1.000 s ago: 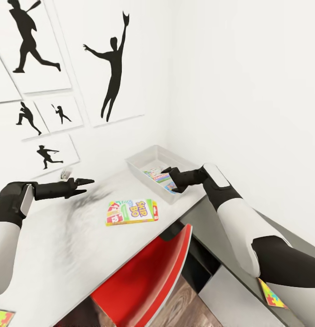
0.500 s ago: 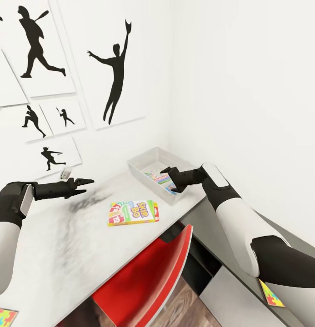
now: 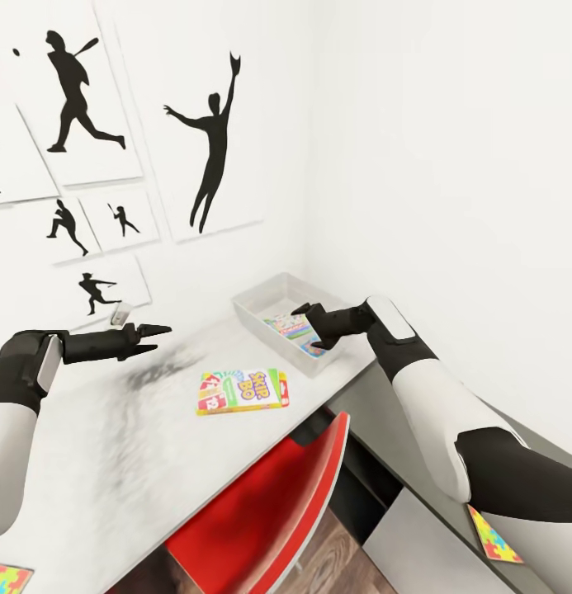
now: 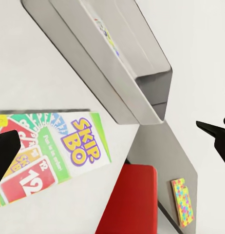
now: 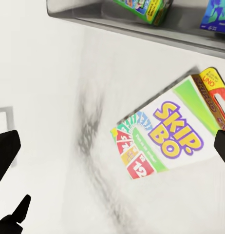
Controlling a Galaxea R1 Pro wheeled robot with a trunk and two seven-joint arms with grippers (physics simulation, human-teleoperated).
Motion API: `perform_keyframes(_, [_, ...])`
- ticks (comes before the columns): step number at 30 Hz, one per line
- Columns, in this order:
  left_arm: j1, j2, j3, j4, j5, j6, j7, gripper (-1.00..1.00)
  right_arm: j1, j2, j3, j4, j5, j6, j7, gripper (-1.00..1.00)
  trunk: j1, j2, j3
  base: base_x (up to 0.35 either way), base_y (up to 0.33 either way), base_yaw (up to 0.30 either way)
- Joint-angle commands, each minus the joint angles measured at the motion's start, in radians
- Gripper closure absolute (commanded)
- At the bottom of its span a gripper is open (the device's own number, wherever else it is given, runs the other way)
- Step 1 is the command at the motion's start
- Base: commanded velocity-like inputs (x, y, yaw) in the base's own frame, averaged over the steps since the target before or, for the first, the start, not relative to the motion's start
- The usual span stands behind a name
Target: Put all the toys in the child's room - the three board games (two on the bed and one on the table), the two jigsaw puzzles on the table, and the tennis ball on the table - inside the toy box on the table in the child's room.
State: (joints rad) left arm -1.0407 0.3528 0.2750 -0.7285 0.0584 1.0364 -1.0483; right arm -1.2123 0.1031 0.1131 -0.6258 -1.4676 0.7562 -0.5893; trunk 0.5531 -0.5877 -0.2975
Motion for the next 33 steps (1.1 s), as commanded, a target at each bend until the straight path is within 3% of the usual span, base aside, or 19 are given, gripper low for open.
perform_keyframes(1, [-0.001, 0.000, 0.000, 0.000, 0.005, 0.008, 0.001, -1.00, -0.001, 0.000, 0.002, -0.001, -0.004, -0.002, -0.010, -1.00, 0.000, -0.001, 0.000, -0.005, 0.000, 0.000])
perform_keyframes(33, [-0.001, -0.001, -0.001, 0.000, 0.003, 0.008, 0.001, -1.00, 0.000, 0.001, 0.003, -0.001, 0.009, -0.002, -0.010, -1.00, 0.000, -0.001, 0.053, -0.038, 0.024, 0.012])
